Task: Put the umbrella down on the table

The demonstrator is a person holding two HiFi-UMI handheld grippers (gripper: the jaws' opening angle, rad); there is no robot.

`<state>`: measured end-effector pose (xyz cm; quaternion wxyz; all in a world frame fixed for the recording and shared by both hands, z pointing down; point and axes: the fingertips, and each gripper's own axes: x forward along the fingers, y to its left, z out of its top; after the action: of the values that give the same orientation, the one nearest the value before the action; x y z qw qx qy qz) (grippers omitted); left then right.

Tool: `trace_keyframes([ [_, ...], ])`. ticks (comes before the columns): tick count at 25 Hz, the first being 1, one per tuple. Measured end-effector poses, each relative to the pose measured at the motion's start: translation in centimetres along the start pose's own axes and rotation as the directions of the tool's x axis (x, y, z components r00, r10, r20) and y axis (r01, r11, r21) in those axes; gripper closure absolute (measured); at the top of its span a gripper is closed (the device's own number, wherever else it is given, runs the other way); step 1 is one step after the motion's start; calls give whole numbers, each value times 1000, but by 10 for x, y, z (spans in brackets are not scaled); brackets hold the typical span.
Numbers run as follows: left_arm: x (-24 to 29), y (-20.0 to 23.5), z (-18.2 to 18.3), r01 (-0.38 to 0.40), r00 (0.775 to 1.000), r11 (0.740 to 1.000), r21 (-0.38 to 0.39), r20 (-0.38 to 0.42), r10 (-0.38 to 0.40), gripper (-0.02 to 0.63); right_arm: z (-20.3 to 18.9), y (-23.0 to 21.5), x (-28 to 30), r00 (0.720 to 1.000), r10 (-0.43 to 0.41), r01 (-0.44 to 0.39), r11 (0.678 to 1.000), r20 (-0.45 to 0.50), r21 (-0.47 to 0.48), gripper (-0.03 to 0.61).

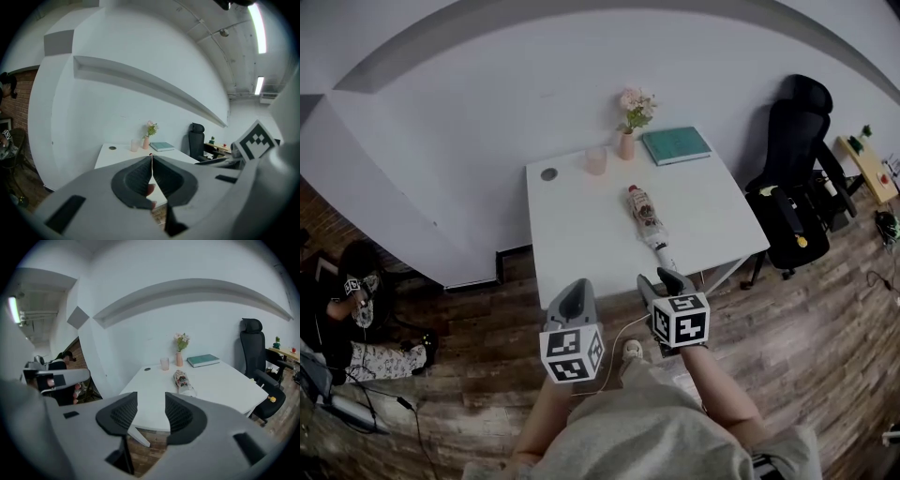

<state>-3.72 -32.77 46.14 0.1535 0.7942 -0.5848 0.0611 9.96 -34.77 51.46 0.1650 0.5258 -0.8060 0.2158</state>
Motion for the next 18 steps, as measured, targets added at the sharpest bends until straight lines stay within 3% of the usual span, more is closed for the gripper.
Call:
trace_keyframes([
  [10, -78, -19, -29, 28, 999, 999, 15, 18, -29, 606, -35, 42, -77, 996, -24, 25, 1000, 82, -18, 444],
  [18, -148, -30, -54, 22, 1000, 1000, 6, 22, -22, 606, -68, 77, -139, 992, -24, 30, 998, 122, -54, 530],
])
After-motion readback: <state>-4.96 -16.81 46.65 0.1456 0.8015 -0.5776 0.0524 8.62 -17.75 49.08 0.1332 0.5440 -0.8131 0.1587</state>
